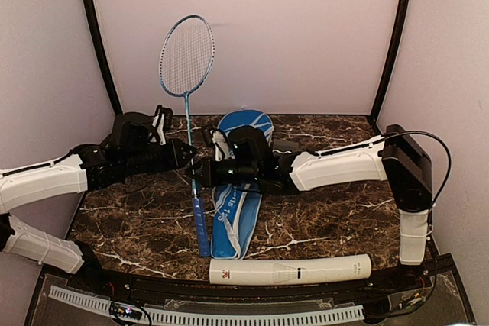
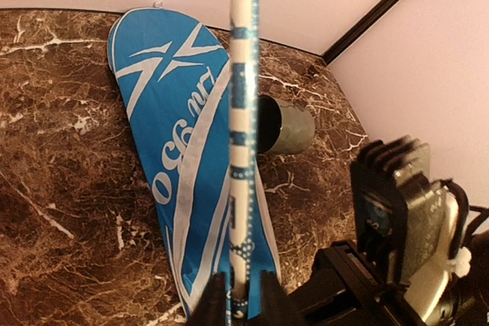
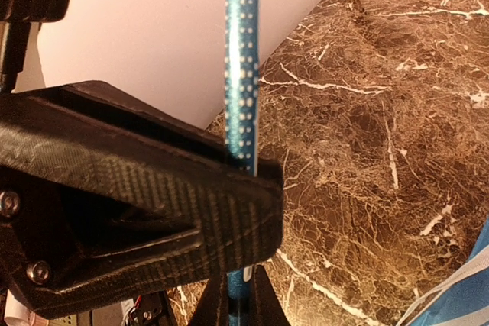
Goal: Pack up the badminton gear
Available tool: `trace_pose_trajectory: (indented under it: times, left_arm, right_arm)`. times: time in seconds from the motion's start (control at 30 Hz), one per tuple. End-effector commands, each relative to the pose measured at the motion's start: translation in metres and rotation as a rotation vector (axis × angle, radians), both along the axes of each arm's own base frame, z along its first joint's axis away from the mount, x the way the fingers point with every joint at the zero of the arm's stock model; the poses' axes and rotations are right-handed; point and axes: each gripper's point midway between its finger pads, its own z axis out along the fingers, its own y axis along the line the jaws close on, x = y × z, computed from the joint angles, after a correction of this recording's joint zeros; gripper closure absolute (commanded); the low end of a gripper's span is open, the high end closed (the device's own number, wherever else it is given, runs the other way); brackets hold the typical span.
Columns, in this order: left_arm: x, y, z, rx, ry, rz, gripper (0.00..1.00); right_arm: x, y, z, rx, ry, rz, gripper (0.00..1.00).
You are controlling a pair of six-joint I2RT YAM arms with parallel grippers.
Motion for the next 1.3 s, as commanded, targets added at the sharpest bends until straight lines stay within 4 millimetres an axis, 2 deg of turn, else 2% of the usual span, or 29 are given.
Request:
trace_pose_trajectory:
  times: [0.0,0.07,0.17,0.3,0.4,0.53,0.7,0.8,0.87,0.93,1.1,1.27]
  left_arm:
    - [-0.009,0.006,0.026,-0.001,-0.084,-0.026,0.65]
    - [-0.012,0.008,0.034,0.013,-0.116,-0.043,0.45]
    - [-0.015,0.012,0.043,0.044,-0.15,-0.053,0.26]
    - [-0.017,0.02,0.051,0.083,-0.171,-0.042,0.17]
    - [-0.017,0.027,0.049,0.12,-0.172,-0.028,0.16]
    - [-0.017,0.028,0.041,0.154,-0.163,-0.031,0.18]
    - [-0.015,0.023,0.025,0.21,-0.132,-0.069,0.24]
    - [-0.012,0.017,0.014,0.235,-0.099,-0.087,0.26]
    - [-0.011,0.01,0.01,0.238,-0.094,-0.101,0.27]
    - [-0.011,0.003,0.006,0.245,-0.091,-0.117,0.28]
    - [-0.011,-0.024,-0.012,0.298,-0.067,-0.168,0.29]
    - [-0.015,-0.062,-0.029,0.347,-0.057,-0.24,0.29]
  right_arm:
    - [0.011,0.01,0.035,0.096,-0.061,-0.024,1.0]
    - [0.012,0.01,0.045,0.114,-0.076,-0.028,1.0]
    - [0.016,0.008,0.062,0.131,-0.11,-0.039,1.0]
    - [0.035,-0.009,0.078,0.121,-0.147,-0.089,1.0]
    - [0.049,-0.032,0.089,0.121,-0.162,-0.138,1.0]
    - [0.063,-0.072,0.1,0.079,-0.19,-0.226,1.0]
    - [0.075,-0.126,0.1,0.013,-0.177,-0.317,1.0]
    - [0.075,-0.157,0.089,-0.037,-0.14,-0.341,1.0]
    - [0.074,-0.178,0.087,-0.054,-0.116,-0.358,1.0]
    - [0.07,-0.2,0.071,-0.088,-0.07,-0.366,1.0]
    - [0.059,-0.244,0.053,-0.139,0.013,-0.384,1.0]
    - [0.041,-0.273,0.045,-0.158,0.076,-0.368,1.0]
